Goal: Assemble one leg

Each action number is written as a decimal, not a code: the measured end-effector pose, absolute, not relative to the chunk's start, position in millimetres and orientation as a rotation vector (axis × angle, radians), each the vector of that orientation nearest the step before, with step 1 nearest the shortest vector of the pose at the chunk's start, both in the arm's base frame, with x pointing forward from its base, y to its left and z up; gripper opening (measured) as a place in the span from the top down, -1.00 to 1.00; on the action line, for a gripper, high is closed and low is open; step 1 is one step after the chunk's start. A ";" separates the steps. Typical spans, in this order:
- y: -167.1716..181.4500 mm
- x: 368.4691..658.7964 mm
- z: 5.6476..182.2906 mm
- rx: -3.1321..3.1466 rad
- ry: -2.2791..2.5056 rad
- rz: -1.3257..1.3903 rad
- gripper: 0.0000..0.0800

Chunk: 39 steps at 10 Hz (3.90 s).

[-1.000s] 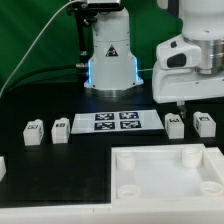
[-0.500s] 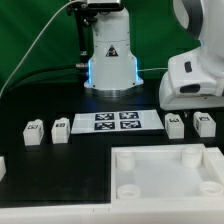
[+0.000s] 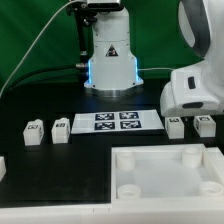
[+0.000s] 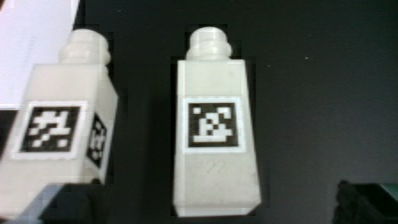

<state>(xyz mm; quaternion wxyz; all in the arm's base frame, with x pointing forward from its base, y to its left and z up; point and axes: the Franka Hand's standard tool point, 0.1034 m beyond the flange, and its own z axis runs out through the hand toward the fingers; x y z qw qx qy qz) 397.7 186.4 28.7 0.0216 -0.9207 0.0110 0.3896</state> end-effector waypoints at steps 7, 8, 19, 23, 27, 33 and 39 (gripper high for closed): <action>185.3 370.5 9.9 -2.858 0.034 1.234 -0.35; 185.3 370.5 9.8 -2.858 0.034 1.235 0.07; 169.1 405.3 47.4 -2.924 -0.096 1.077 0.27; 131.0 469.1 133.2 -3.001 -0.179 0.589 0.27; 124.7 483.6 135.0 -3.043 -0.192 -0.106 0.27; 70.0 599.0 191.2 -2.937 -0.205 -0.899 0.27; 65.7 591.3 173.7 -2.924 -0.219 -1.011 0.27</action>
Offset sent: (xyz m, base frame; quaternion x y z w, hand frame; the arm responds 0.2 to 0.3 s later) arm -0.0223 -0.0037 -0.0131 0.0120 0.0042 0.0074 0.9999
